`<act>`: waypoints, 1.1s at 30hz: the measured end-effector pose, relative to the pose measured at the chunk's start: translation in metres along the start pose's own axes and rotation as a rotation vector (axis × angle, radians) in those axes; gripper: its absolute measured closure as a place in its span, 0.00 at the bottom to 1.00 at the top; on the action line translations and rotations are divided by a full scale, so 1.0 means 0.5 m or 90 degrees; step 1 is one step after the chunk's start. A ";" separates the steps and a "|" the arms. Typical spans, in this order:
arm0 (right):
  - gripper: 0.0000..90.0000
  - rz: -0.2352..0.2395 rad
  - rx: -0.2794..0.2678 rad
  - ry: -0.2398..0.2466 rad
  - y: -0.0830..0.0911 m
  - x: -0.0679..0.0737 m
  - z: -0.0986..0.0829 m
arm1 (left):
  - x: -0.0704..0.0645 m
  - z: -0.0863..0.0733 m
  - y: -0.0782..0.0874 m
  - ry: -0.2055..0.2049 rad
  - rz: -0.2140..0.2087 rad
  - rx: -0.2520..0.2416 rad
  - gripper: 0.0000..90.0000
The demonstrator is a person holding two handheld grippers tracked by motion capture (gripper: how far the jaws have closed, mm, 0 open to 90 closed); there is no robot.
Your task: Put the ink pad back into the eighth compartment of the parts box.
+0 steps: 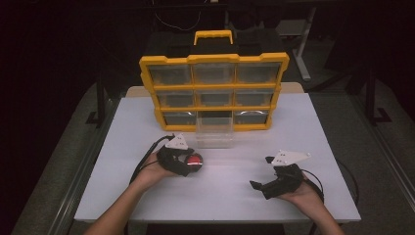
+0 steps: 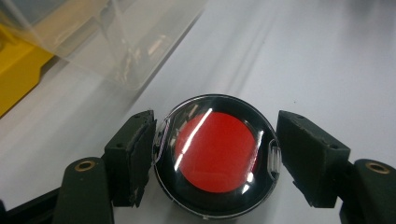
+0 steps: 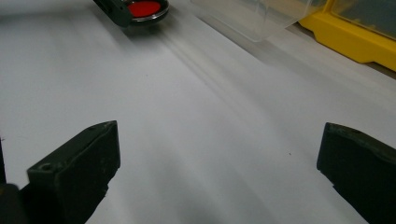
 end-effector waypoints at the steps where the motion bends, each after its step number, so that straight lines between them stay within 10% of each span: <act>1: 0.00 0.000 0.000 -0.001 0.000 0.000 0.000 | 0.000 -0.001 0.003 0.004 0.001 -0.002 0.33; 33: 0.00 0.003 -0.001 0.001 -0.001 0.000 0.000 | 0.028 0.016 0.083 0.018 0.023 -0.028 0.33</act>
Point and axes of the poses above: each handheld gripper's, and its own axes: y roughly backward along the jaws, z roughly out of its top, x roughly to its left, the point moved 6 cm from there along -y, roughly forward along the jaws, and after that the axes turned 8 degrees about -z, right-handed, at the moved point
